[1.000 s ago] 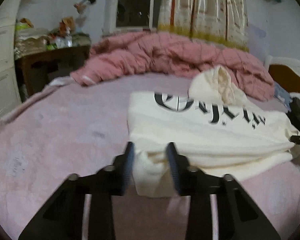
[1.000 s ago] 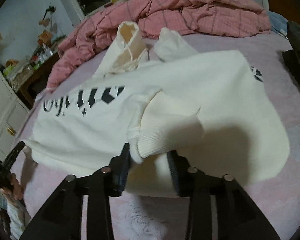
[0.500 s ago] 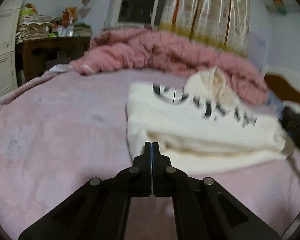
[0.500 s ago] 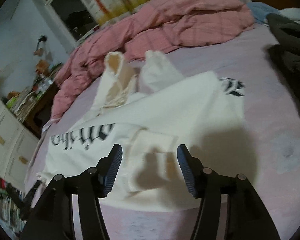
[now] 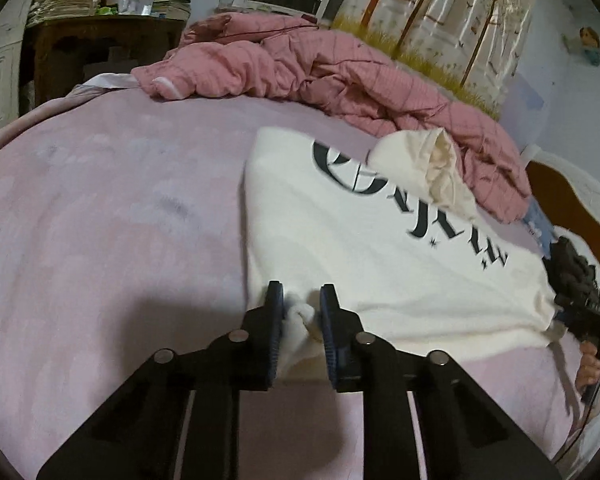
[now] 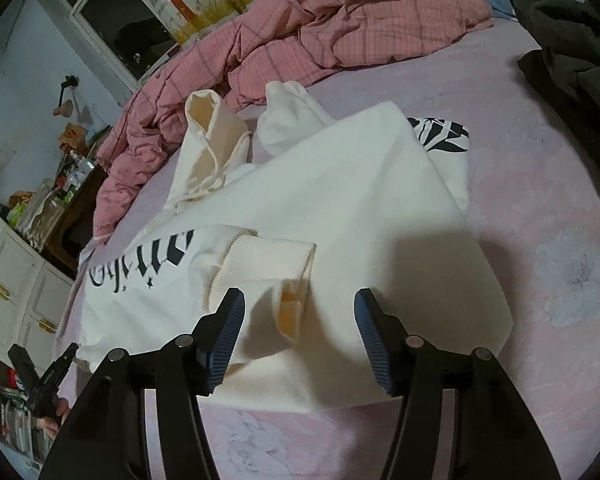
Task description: Fold large clothes
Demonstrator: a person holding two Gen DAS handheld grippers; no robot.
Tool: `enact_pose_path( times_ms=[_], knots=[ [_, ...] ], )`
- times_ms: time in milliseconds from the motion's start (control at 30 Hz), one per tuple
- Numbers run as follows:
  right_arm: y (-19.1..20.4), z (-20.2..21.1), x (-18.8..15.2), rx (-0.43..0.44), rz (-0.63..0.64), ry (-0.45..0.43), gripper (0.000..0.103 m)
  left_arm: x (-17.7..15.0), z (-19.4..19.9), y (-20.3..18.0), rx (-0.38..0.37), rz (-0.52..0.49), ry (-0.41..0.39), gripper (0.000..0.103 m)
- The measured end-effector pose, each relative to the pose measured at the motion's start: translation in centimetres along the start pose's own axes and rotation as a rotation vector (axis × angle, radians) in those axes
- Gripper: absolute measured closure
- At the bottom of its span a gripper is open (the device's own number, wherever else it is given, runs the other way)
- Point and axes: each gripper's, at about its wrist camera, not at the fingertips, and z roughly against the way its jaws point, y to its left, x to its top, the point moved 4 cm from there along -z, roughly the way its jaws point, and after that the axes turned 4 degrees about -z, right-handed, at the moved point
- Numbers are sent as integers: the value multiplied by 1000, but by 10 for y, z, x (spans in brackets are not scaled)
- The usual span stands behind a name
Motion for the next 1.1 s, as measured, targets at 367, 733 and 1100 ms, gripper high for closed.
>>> enact_pose_path(
  times_ms=[367, 733, 1100],
  knots=[
    [9, 4, 15, 14, 18, -44, 44, -19, -3, -11, 162, -120, 24, 88],
    [20, -54, 30, -30, 72, 76, 53, -19, -3, -5, 141, -97, 20, 87],
    [79, -11, 47, -76, 360, -258, 94, -19, -2, -10, 150, -105, 11, 87]
  ],
)
